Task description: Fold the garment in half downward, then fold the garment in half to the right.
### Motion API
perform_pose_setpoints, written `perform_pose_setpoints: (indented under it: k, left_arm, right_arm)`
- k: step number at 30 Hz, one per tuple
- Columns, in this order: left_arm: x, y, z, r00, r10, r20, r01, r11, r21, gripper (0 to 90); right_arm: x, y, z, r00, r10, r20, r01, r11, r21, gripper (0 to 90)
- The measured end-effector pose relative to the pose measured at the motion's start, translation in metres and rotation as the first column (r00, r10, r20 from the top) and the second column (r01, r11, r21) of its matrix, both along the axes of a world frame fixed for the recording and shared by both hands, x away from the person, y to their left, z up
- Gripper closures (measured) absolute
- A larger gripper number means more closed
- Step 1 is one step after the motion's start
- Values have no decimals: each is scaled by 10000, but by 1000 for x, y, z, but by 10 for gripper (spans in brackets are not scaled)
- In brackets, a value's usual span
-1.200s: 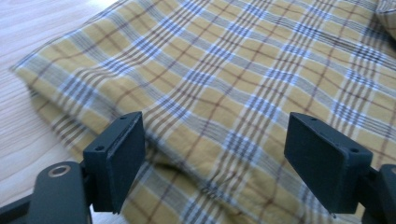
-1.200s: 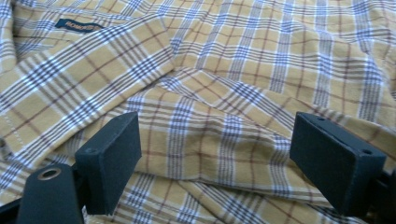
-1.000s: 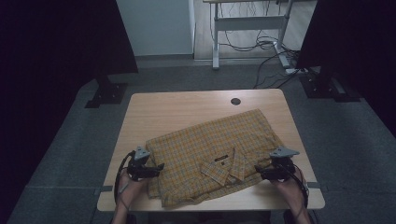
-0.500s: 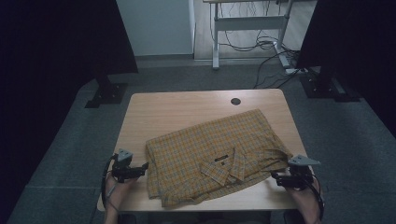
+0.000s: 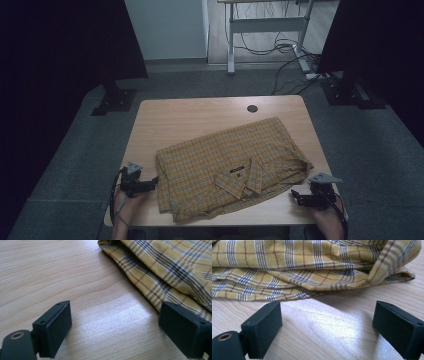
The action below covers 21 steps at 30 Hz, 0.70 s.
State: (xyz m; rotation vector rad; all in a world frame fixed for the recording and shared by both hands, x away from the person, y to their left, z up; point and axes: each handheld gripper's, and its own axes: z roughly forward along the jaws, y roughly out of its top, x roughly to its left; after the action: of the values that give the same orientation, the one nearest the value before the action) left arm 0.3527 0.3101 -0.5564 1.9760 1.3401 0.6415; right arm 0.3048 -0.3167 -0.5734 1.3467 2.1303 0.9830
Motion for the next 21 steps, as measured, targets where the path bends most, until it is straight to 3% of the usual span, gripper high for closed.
perform_pose_setpoints:
  k: [3, 11, 21]
  left_arm:
    - [0, 0, 0, 9995, -295, -100, 296, 9995, 64, 60]
    - [0, 0, 0, 9996, -259, -78, 260, 9997, 46, 63]
    - [1, -2, 1, 9996, -242, -121, 242, 9997, 64, 99]
  right_arm:
    - [0, 0, 0, 10000, -33, -8, 33, 10000, -9, 79]
    - [1, 2, 0, 9999, 23, -126, -24, 10000, -75, 22]
    - [1, 2, -1, 9999, 19, -149, -20, 10000, -82, 18]
